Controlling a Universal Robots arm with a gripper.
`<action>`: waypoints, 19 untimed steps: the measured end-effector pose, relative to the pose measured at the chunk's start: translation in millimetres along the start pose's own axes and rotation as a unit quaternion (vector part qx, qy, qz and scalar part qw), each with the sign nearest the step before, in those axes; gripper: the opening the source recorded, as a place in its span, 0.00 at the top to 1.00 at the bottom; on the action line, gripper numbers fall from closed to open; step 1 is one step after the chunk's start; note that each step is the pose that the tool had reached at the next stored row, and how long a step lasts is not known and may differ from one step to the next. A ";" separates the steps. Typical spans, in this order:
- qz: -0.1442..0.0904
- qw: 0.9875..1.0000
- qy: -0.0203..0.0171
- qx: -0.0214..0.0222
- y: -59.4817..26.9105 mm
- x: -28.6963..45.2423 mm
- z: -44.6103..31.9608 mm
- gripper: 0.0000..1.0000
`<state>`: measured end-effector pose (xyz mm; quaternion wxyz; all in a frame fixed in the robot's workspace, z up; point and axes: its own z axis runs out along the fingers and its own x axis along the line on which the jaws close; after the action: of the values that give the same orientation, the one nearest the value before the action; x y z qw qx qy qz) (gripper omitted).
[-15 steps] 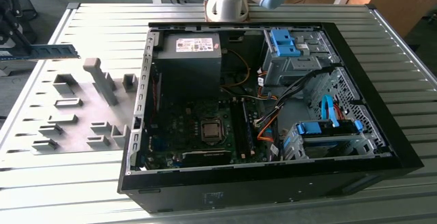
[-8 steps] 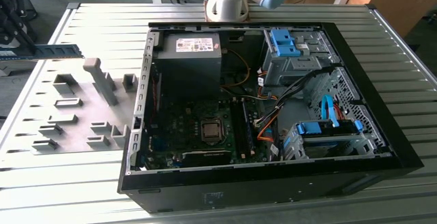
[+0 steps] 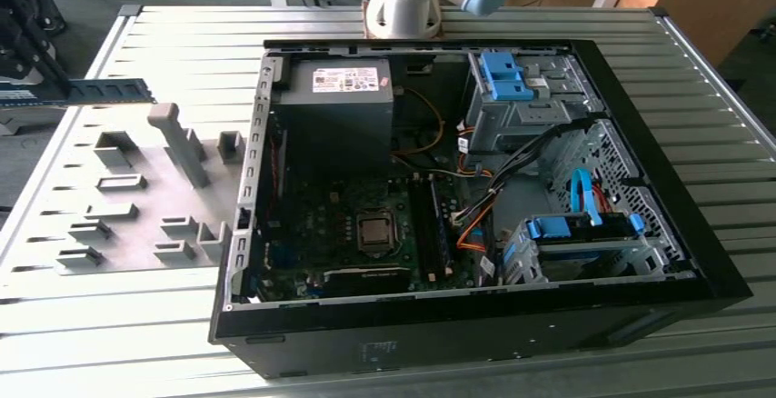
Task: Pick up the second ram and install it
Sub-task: 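Pick up the second ram and move it above second insertion slot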
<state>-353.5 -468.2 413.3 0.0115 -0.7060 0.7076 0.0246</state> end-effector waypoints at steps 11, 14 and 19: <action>0.000 1.000 0.000 0.000 -8.3 0.0 -0.2 0.86; 0.000 1.000 0.000 0.000 -10.8 0.0 -0.3 0.86; 0.000 1.000 0.000 0.000 -14.1 -0.1 -0.3 0.86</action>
<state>-339.4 -468.2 413.3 0.0115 -0.7060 0.7077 0.0246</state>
